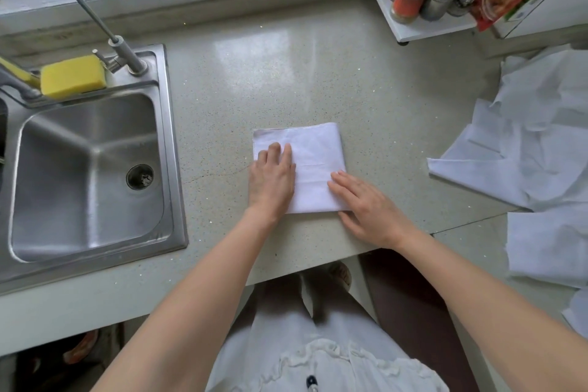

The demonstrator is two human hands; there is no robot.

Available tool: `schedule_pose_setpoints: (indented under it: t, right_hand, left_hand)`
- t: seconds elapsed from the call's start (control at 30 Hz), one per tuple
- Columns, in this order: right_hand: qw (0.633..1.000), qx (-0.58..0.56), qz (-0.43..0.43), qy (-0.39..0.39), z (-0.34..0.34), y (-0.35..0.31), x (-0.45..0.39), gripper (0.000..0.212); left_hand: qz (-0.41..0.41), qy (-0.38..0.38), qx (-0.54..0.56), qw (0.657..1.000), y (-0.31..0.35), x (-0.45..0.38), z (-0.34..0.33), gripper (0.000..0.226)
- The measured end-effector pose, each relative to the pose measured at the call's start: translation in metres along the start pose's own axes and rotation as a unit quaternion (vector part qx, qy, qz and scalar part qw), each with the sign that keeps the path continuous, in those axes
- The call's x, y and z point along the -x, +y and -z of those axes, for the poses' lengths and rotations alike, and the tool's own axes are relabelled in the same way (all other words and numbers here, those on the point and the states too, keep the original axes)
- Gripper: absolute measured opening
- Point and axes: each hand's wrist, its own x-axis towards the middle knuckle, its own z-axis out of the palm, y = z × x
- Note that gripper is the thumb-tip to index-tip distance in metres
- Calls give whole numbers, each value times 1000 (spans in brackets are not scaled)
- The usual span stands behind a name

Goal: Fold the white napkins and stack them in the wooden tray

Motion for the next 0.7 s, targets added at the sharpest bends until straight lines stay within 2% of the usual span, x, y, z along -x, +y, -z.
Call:
schedule_pose_setpoints:
  t: [0.17, 0.27, 0.33, 0.43, 0.57, 0.63, 0.7]
  right_hand:
    - [997, 51, 3, 49, 0, -11, -10, 44]
    - [997, 60, -1, 55, -3, -17, -18, 45]
    - [997, 62, -9, 41, -7, -15, -22, 46]
    - [998, 65, -19, 9, -8, -9, -17, 60]
    - [995, 67, 36, -70, 3, 9, 1, 65]
    - [996, 64, 44, -32, 14, 21, -4, 57]
    - [998, 60, 12, 31, 22, 31, -27, 52]
  left_hand:
    - [1, -20, -60, 998, 3, 6, -7, 52]
    - [-4, -29, -78, 997, 4, 6, -5, 52]
    - [-4, -41, -86, 995, 5, 4, -4, 53]
    - [-7, -59, -90, 994, 6, 3, -1, 55]
    - [-17, -80, -73, 994, -1, 0, -6, 60]
    - [-32, -88, -70, 993, -5, -5, -8, 67]
    - [-46, -94, -62, 993, -9, -8, -9, 82]
